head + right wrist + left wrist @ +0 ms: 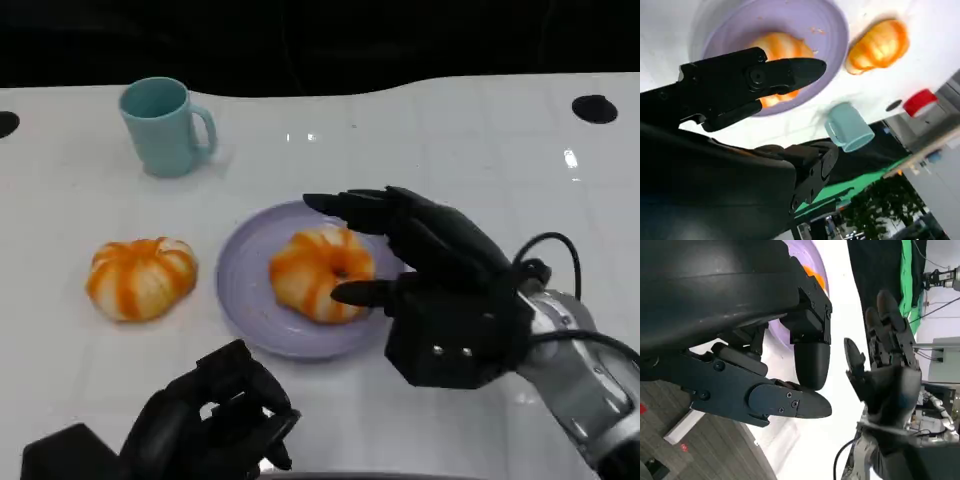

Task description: Grasp the bread from the table and place it into the plate.

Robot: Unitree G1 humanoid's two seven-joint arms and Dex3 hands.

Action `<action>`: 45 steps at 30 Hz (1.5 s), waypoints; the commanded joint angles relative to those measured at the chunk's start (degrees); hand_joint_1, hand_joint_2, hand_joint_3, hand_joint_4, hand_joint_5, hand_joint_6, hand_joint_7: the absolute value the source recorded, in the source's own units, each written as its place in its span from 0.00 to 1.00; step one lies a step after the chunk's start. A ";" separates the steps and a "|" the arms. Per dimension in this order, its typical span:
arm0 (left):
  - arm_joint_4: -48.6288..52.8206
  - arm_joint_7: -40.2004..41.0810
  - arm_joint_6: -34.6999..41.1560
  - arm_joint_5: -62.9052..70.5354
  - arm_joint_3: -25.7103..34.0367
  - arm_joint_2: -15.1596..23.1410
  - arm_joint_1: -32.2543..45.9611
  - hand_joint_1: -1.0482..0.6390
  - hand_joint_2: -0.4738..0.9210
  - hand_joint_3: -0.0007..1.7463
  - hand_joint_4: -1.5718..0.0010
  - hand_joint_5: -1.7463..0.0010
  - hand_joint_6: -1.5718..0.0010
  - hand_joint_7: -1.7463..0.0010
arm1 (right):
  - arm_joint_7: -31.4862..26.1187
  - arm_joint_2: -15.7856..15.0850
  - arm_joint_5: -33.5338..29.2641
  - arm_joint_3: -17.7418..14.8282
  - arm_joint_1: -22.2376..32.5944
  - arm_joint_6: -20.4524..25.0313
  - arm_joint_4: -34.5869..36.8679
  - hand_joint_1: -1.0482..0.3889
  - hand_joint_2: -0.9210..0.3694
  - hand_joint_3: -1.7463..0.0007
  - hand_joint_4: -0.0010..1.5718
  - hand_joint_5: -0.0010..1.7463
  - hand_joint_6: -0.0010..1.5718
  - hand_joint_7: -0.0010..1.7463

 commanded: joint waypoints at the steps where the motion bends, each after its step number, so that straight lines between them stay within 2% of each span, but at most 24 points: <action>1: -0.35 0.01 -0.15 0.16 0.15 0.70 0.09 0.26 1.00 0.12 0.60 0.00 0.63 0.10 | 1.16 -2.33 3.90 -2.76 5.15 -2.71 -6.24 0.34 0.00 0.89 0.02 0.38 0.24 0.03; 4: -0.21 -0.08 -0.20 0.23 0.17 0.80 -0.12 0.27 1.00 0.12 0.60 0.00 0.63 0.10 | 1.88 -3.86 5.89 -4.21 8.88 -5.07 -9.53 0.35 0.00 0.89 0.02 0.43 0.25 0.03; 9: 0.02 -0.21 -0.19 -0.25 0.18 0.55 -0.33 0.27 1.00 0.12 0.59 0.00 0.63 0.11 | 3.22 -4.76 12.58 -7.35 14.41 -10.46 -12.02 0.39 0.00 0.91 0.12 0.51 0.31 0.06; 12: -0.18 -0.12 0.16 -0.06 0.09 0.66 -0.48 0.27 1.00 0.12 0.59 0.00 0.63 0.11 | 5.70 -4.88 18.76 -9.47 18.02 -11.87 -14.01 0.42 0.00 0.89 0.16 0.55 0.37 0.09; 16: -0.11 -0.09 0.08 0.07 0.07 0.66 -0.69 0.28 1.00 0.13 0.59 0.00 0.64 0.11 | 8.05 -4.10 25.94 -11.80 21.86 -13.76 -15.61 0.53 0.00 0.89 0.30 0.63 0.50 0.18; 19: -0.23 -0.06 0.42 -0.25 0.09 0.51 -0.71 0.28 1.00 0.12 0.59 0.00 0.63 0.10 | 8.42 -4.37 27.23 -13.30 24.51 -15.28 -16.83 0.56 0.07 0.75 0.39 0.72 0.47 0.42; 20: -0.21 -0.08 0.43 -0.29 0.10 0.51 -0.72 0.28 1.00 0.12 0.60 0.00 0.63 0.10 | 8.38 -4.56 27.01 -13.72 25.18 -15.81 -17.12 0.56 0.12 0.67 0.40 0.77 0.47 0.49; 22: -0.03 -0.15 0.18 -0.20 0.11 0.53 -0.77 0.28 1.00 0.12 0.60 0.00 0.63 0.10 | 8.58 -4.95 26.83 -14.50 26.43 -17.12 -17.47 0.58 0.22 0.52 0.41 0.81 0.47 0.57; 23: 0.04 -0.14 0.06 -0.11 0.11 0.54 -0.79 0.28 1.00 0.12 0.60 0.00 0.63 0.09 | 8.76 -5.02 26.93 -14.80 26.95 -17.53 -17.64 0.61 0.30 0.41 0.42 0.83 0.48 0.62; 26: 0.40 -0.24 -0.50 0.12 0.20 0.65 -0.85 0.28 1.00 0.12 0.60 0.00 0.64 0.09 | 8.77 -4.70 27.01 -15.34 29.25 -18.33 -18.53 0.66 0.41 0.24 0.45 0.87 0.50 0.68; 28: 0.57 -0.37 -0.59 -0.09 0.35 0.67 -0.95 0.27 1.00 0.12 0.60 0.00 0.64 0.09 | 8.18 -4.35 26.28 -15.57 30.49 -19.35 -18.52 0.66 0.44 0.20 0.47 0.89 0.51 0.70; 31: 0.80 -0.65 -0.32 -0.52 0.75 0.88 -1.24 0.28 1.00 0.12 0.60 0.00 0.64 0.09 | 6.78 -3.42 24.91 -15.96 32.60 -20.88 -17.94 0.63 0.44 0.20 0.50 0.94 0.51 0.76; 35: 1.22 -0.50 -0.47 -0.08 1.19 1.25 -1.62 0.27 1.00 0.12 0.59 0.00 0.63 0.10 | 5.76 -2.46 24.03 -16.10 33.64 -22.07 -16.22 0.62 0.41 0.24 0.48 0.98 0.49 0.81; 45: 3.22 -0.91 -2.11 -0.10 2.29 1.53 -2.55 0.27 1.00 0.12 0.58 0.00 0.64 0.08 | 3.11 -1.01 22.43 -17.11 32.67 -23.71 -10.63 0.58 0.37 0.30 0.49 1.00 0.47 0.82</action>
